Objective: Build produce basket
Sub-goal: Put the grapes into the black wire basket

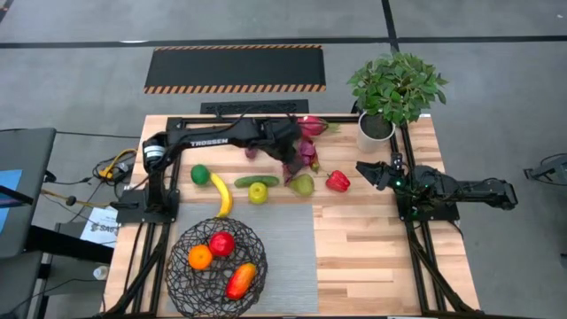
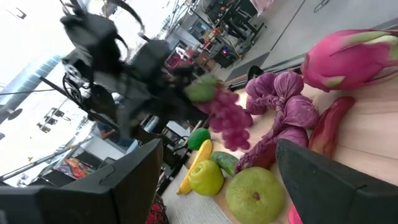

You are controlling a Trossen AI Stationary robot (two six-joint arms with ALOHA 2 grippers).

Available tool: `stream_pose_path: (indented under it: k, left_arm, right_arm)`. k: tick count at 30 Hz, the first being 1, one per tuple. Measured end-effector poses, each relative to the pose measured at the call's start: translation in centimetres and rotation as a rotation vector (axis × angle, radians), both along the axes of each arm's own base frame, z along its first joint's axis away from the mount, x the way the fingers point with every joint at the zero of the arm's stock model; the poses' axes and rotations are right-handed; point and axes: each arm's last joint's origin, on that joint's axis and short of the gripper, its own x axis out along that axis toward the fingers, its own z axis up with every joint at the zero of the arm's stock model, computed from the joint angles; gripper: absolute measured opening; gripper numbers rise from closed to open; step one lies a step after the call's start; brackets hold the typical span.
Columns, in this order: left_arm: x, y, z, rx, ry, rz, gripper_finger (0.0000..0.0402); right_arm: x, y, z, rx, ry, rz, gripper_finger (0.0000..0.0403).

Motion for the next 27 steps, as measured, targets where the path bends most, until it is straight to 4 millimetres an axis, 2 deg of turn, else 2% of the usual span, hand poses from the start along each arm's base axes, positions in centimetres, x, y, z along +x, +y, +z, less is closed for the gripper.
stream_pose_path:
  k: [6, 15, 23, 27]
  left_arm:
    - [0.5, -1.7, 4.4, 0.024, -0.088, -0.048, 0.0]
    - [-0.9, -6.1, 11.1, 0.034, -0.152, -0.149, 0.0]
    - [-4.1, -10.7, 14.0, -0.009, -0.013, -0.227, 0.0]
    - [-6.3, -13.1, 14.6, -0.065, 0.096, -0.214, 0.0]
  right_arm:
    - [0.0, 0.0, 0.0, 0.0, 0.0, 0.0, 0.0333]
    - [0.0, 0.0, 0.0, -0.015, 0.008, 0.0, 0.0333]
    - [0.0, 0.0, 0.0, -0.015, 0.008, 0.0, 0.0333]
    - [0.0, 0.0, 0.0, -0.015, 0.008, 0.0, 0.0333]
